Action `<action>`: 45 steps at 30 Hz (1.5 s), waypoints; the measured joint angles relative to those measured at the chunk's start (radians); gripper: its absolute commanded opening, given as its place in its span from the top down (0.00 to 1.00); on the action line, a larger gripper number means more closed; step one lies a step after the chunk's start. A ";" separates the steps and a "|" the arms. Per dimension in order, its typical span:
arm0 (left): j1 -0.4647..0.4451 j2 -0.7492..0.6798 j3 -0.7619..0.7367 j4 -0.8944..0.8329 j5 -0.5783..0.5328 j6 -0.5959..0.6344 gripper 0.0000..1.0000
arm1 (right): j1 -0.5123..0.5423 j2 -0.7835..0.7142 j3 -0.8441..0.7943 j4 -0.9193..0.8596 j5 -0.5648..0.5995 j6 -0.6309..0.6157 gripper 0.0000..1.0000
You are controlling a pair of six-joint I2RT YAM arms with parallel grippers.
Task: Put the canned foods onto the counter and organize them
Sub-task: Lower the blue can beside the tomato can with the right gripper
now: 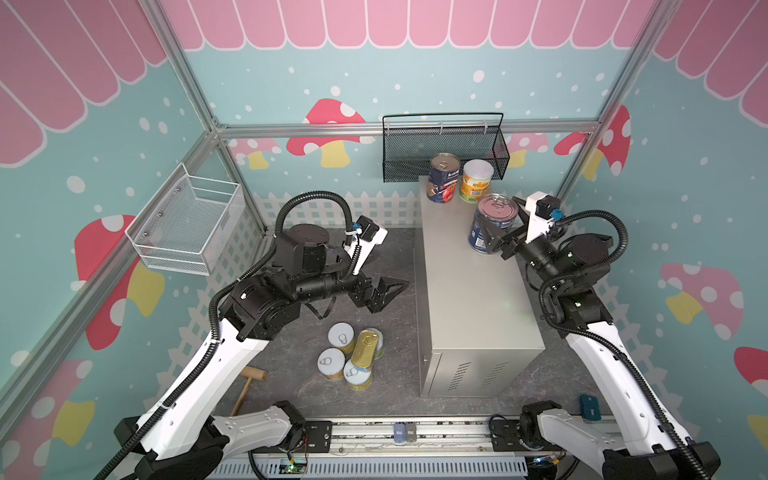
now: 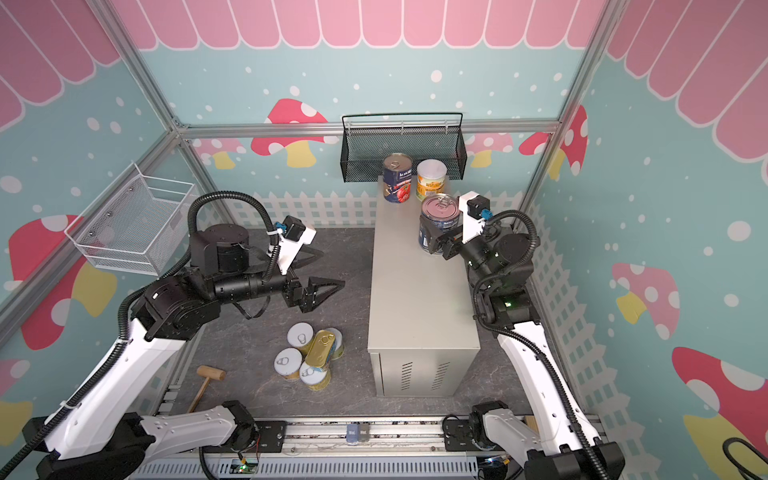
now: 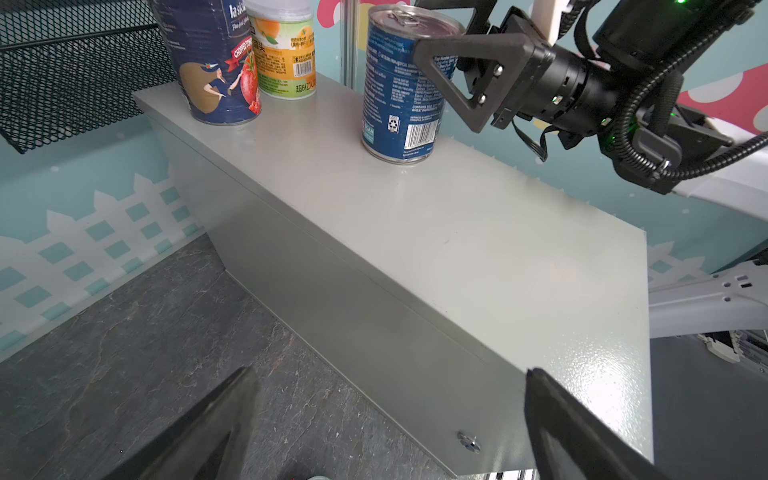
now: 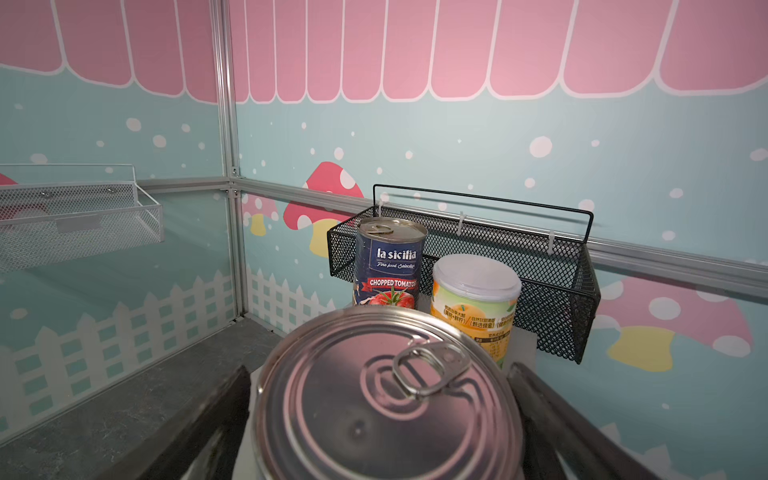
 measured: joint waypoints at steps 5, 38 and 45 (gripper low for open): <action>-0.005 0.000 0.000 0.000 -0.006 0.000 0.01 | 0.000 0.002 0.003 -0.005 0.009 -0.006 0.14; -0.018 -0.035 -0.059 0.030 -0.032 0.023 0.01 | -0.001 0.266 0.210 -0.001 0.078 -0.055 0.16; -0.018 -0.035 -0.059 0.031 -0.032 0.023 0.01 | -0.008 0.296 0.232 0.009 0.074 -0.057 0.16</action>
